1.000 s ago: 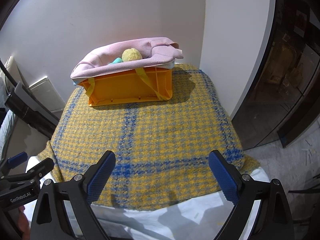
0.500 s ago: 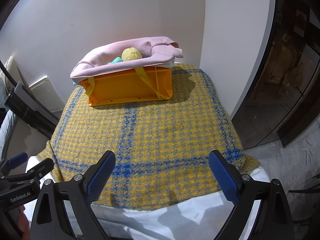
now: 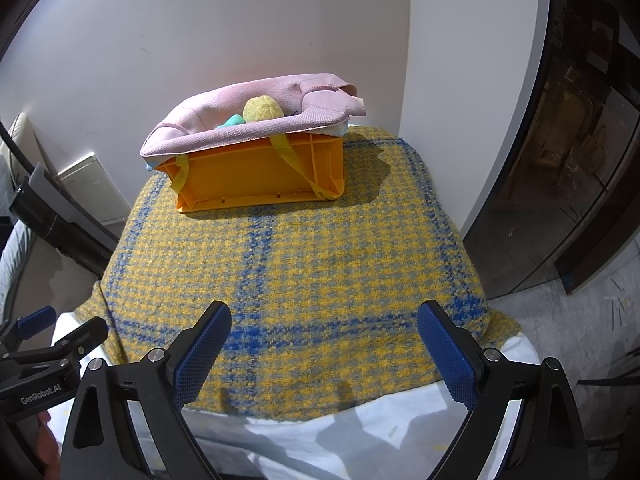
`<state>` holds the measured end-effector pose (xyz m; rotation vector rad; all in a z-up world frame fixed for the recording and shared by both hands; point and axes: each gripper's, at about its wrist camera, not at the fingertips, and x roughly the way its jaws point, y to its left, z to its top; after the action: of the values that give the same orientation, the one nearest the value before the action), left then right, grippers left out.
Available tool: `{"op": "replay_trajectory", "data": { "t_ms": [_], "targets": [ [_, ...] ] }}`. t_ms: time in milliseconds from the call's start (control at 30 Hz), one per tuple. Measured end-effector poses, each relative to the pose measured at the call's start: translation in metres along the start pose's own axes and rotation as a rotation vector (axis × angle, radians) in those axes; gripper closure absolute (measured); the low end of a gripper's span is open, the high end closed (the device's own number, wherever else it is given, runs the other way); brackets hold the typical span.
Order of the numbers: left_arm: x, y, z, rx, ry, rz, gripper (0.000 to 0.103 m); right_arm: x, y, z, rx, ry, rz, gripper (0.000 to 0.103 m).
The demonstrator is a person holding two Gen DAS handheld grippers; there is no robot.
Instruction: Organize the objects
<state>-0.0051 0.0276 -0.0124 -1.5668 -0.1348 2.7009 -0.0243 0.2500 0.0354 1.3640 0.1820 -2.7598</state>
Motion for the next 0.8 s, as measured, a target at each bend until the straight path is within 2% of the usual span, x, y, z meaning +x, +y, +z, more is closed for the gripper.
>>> {"op": "replay_trajectory", "data": {
  "t_ms": [800],
  "targets": [
    [-0.0014, -0.0005, 0.0023, 0.011, 0.001, 0.009, 0.000, 0.0007, -0.0006, 0.0002, -0.002, 0.000, 0.002, 0.009]
  ]
}}
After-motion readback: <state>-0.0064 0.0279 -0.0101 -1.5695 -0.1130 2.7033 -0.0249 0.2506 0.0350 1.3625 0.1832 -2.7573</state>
